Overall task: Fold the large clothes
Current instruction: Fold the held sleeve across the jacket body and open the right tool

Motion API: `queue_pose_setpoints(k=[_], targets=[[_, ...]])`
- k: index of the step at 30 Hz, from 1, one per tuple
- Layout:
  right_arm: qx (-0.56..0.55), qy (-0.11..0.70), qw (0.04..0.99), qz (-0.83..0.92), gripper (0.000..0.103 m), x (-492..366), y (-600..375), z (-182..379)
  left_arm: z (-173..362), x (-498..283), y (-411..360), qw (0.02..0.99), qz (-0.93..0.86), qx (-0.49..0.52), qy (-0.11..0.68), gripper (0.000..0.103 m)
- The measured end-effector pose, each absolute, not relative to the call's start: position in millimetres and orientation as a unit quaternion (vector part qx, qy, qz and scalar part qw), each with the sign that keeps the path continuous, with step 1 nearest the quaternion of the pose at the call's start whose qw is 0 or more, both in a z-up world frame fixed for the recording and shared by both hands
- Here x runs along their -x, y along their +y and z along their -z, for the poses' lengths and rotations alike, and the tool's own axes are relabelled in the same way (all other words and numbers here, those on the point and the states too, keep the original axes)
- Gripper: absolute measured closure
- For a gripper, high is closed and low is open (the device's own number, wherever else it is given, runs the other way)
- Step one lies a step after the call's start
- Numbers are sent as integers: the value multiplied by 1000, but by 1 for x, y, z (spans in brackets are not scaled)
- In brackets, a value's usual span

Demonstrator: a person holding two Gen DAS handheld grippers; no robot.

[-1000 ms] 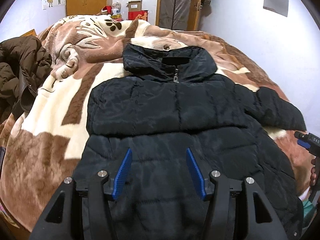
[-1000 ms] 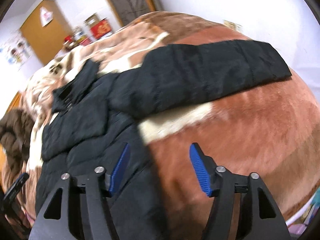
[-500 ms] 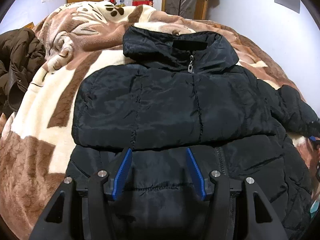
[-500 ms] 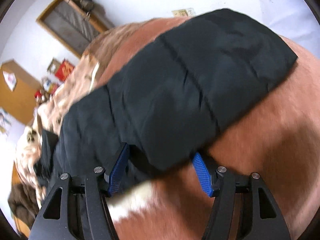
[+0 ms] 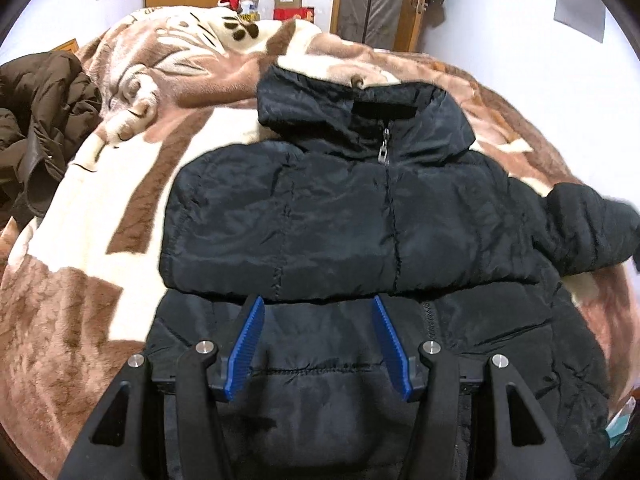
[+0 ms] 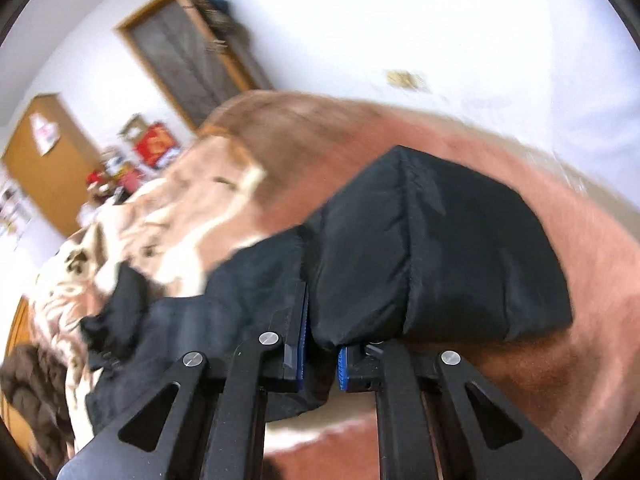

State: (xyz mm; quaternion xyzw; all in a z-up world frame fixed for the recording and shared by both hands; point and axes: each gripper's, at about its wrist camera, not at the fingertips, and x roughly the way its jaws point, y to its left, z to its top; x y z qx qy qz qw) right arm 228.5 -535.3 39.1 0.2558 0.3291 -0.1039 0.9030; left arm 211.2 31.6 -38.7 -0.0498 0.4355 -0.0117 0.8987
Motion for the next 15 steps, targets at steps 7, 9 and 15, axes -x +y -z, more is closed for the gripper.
queue_pose_setpoints(k=[7, 9, 15], targets=[[-163, 325, 931, -25, 92, -236, -418, -98, 17, -193, 48, 908, 9, 75, 411, 45], [-140, 339, 929, -56, 91, -245, -384, -91, 16, -188, 56, 909, 6, 81, 409, 45], [-88, 395, 907, -119, 78, -276, -299, -33, 25, -182, 82, 905, -12, 98, 414, 45]])
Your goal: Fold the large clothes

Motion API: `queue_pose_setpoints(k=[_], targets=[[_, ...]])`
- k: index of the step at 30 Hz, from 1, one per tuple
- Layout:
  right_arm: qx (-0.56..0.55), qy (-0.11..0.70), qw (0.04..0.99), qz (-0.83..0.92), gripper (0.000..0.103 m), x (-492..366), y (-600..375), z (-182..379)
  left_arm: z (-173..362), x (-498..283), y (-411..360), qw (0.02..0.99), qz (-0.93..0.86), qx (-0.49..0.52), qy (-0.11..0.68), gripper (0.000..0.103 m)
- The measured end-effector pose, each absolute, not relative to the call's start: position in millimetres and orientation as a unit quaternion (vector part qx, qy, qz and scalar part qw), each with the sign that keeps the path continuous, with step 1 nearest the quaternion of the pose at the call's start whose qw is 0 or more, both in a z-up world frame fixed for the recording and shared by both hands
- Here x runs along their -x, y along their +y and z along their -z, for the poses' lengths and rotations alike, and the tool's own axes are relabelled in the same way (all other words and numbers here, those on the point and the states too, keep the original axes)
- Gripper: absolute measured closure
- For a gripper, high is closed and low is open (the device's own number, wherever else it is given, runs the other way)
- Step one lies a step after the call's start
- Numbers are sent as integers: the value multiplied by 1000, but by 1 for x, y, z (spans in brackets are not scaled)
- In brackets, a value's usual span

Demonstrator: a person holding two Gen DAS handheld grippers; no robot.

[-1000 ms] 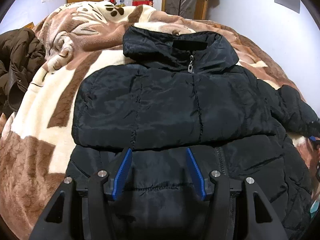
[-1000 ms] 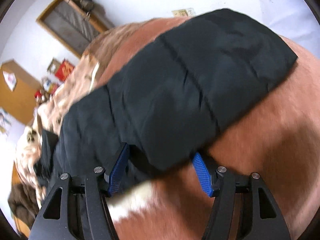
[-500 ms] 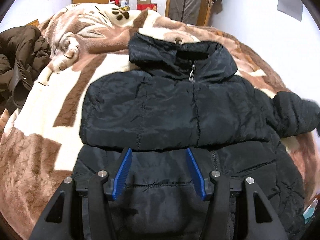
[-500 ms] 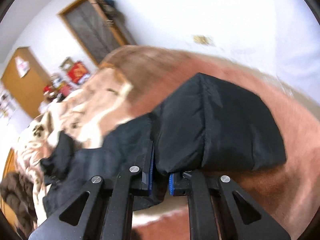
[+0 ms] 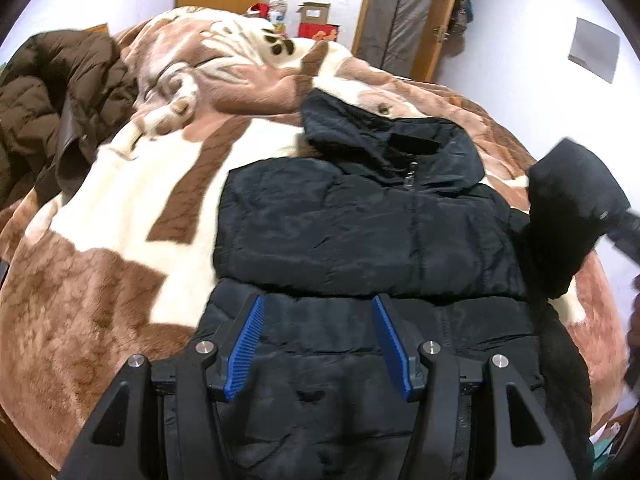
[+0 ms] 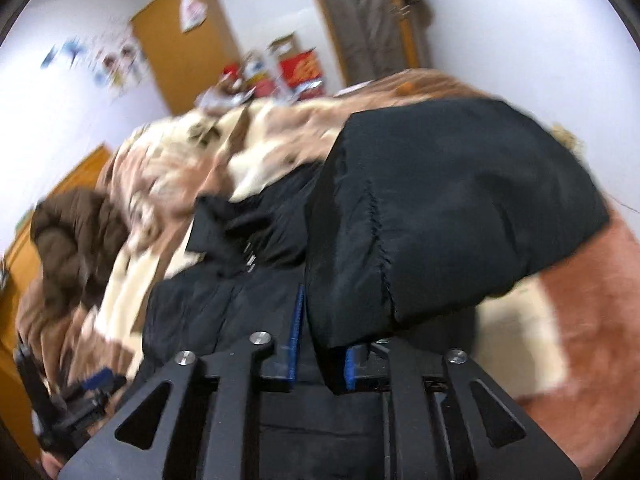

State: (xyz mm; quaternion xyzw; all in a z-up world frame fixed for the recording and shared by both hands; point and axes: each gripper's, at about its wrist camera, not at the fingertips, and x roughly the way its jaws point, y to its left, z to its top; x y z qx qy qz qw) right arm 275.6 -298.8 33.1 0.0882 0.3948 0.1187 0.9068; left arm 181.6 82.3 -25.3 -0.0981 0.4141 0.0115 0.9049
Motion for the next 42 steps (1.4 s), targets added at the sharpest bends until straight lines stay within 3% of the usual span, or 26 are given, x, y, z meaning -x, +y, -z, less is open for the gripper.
queue_pose_setpoints(k=[2, 4, 12, 19, 23, 24, 28, 34, 42], targets=[[-74, 429, 887, -151, 46, -287, -272, -4, 30, -180, 91, 902, -19, 103, 418, 45], [-63, 449, 875, -171, 37, -291, -256, 13, 35, -180, 99, 900, -24, 110, 422, 45], [-47, 435, 873, -215, 37, -273, -237, 9, 33, -182, 98, 898, -14, 130, 419, 45], [-73, 412, 900, -123, 37, -280, -298, 1, 17, -227, 49, 911, 39, 96, 399, 45], [-61, 425, 901, -60, 57, -309, -334, 18, 16, -275, 14, 914, 73, 80, 392, 45], [-57, 427, 901, -53, 58, -317, -341, 22, 19, -286, 6, 914, 78, 76, 392, 45], [-55, 447, 892, -32, 60, -348, -359, 48, 60, -329, -18, 896, 64, 46, 437, 69], [-26, 490, 871, -35, 61, -363, -351, 99, 98, -320, -29, 895, 45, 12, 444, 73], [-23, 493, 869, -38, 61, -362, -355, 90, 92, -319, -31, 889, 38, -1, 456, 73]])
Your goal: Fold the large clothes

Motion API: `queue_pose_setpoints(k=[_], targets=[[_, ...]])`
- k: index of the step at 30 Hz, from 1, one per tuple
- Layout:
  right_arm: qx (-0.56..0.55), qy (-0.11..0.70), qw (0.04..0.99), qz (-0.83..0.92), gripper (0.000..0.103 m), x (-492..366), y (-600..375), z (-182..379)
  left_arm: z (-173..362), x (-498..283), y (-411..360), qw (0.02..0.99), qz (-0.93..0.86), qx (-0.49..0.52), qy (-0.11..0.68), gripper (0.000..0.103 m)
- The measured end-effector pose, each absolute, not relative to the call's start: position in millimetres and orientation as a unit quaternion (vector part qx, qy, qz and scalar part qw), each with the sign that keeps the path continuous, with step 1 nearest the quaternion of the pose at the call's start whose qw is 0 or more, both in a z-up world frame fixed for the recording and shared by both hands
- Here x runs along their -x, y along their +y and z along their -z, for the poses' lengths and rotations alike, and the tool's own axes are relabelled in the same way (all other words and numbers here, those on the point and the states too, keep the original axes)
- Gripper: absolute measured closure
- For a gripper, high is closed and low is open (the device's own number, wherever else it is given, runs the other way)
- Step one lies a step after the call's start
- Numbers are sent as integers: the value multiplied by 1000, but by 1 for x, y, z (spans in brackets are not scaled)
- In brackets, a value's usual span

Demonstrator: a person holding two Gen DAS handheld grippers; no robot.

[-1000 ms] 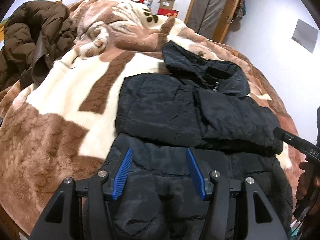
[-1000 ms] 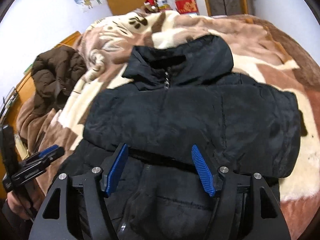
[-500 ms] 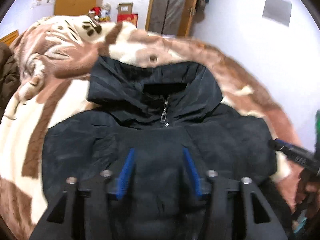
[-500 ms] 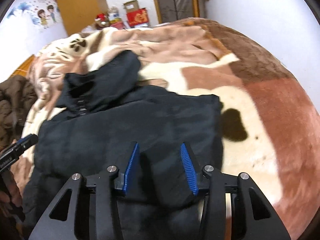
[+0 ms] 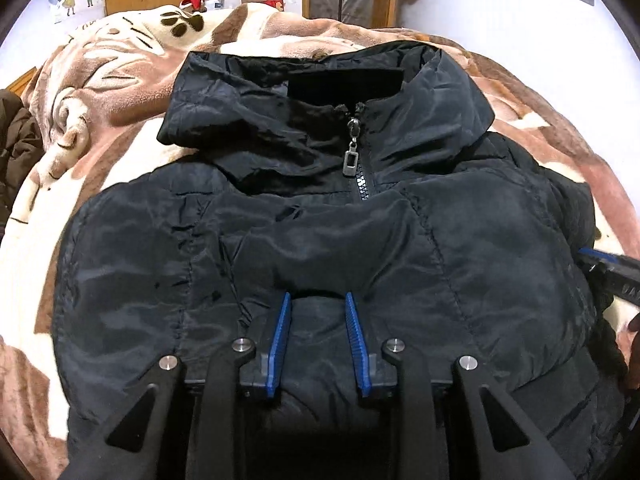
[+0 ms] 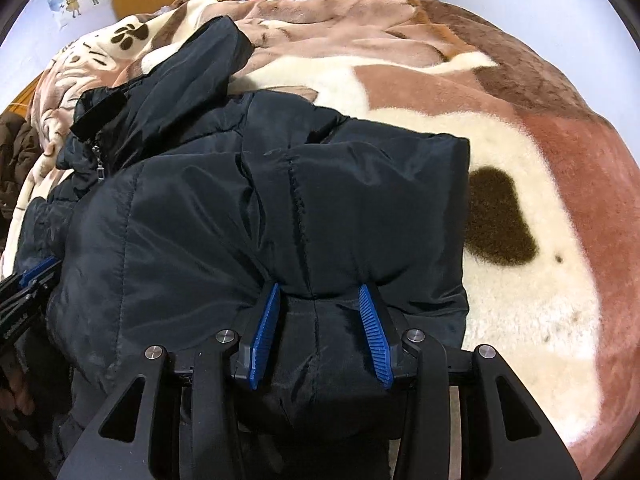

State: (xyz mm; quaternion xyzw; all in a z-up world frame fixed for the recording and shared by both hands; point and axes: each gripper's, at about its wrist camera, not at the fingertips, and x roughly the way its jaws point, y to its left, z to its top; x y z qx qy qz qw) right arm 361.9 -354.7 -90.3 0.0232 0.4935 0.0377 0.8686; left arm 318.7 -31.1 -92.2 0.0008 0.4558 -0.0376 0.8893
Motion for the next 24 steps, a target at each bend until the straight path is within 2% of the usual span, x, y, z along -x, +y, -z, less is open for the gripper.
queue_pose_setpoints(k=[4, 8, 12, 15, 18, 21, 24], targets=[[-39, 442, 896, -33, 61, -357, -377, 47, 62, -320, -14, 894, 55, 37, 442, 73], [-47, 444, 895, -4, 61, -378, -400, 46, 44, -340, -4, 908, 40, 39, 415, 73], [-55, 484, 873, 1, 61, -401, -410, 80, 87, -361, -8, 884, 26, 16, 467, 72], [-66, 501, 863, -5, 57, -406, -410, 103, 108, -354, -13, 891, 32, -4, 453, 72], [-80, 505, 860, -3, 53, -407, -412, 114, 112, -356, -10, 890, 30, 19, 455, 72], [-96, 503, 859, 5, 53, -405, -417, 99, 99, -358, -9, 888, 32, 7, 459, 72], [-68, 463, 884, 3, 54, -383, -405, 61, 70, -344, 6, 896, 41, 29, 442, 72]])
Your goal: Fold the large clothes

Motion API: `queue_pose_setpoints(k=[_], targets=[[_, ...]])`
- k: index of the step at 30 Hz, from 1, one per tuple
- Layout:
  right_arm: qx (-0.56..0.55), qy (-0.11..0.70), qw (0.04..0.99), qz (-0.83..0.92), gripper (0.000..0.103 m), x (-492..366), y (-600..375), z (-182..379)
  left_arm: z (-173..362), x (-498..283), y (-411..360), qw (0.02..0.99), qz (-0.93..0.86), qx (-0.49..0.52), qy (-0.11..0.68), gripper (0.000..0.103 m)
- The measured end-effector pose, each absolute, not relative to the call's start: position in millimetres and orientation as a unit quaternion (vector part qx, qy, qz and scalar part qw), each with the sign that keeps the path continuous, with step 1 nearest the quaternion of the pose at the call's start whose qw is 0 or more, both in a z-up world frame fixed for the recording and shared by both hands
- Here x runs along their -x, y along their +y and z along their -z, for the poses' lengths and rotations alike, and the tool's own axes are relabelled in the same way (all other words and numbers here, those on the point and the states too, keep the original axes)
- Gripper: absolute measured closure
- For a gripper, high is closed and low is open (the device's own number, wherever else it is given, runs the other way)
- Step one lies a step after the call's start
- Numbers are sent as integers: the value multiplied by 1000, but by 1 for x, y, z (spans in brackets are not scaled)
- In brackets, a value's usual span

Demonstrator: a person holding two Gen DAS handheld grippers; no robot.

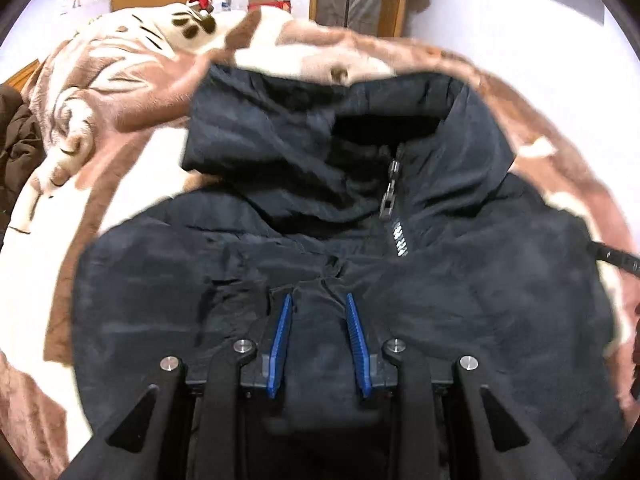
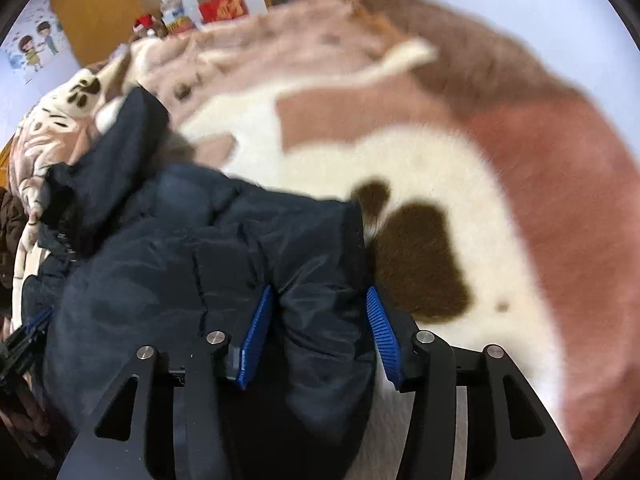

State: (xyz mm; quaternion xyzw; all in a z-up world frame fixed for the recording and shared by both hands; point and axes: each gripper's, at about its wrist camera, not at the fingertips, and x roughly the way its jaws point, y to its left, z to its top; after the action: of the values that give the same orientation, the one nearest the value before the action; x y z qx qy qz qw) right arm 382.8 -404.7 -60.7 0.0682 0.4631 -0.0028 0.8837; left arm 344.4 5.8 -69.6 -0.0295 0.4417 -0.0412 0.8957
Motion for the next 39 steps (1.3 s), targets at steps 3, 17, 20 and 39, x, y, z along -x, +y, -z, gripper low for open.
queue_pose_setpoints(k=[3, 17, 20, 39], targets=[[-53, 427, 902, -37, 54, -354, -378, 31, 48, -321, 23, 909, 44, 47, 413, 72], [11, 491, 868, -76, 54, -348, -297, 75, 84, -306, 26, 885, 32, 46, 463, 71], [-8, 460, 883, -98, 54, -333, -291, 49, 62, -288, 35, 900, 35, 49, 432, 71], [3, 473, 874, -113, 54, -299, -256, 46, 60, -250, 58, 890, 12, 64, 451, 71]])
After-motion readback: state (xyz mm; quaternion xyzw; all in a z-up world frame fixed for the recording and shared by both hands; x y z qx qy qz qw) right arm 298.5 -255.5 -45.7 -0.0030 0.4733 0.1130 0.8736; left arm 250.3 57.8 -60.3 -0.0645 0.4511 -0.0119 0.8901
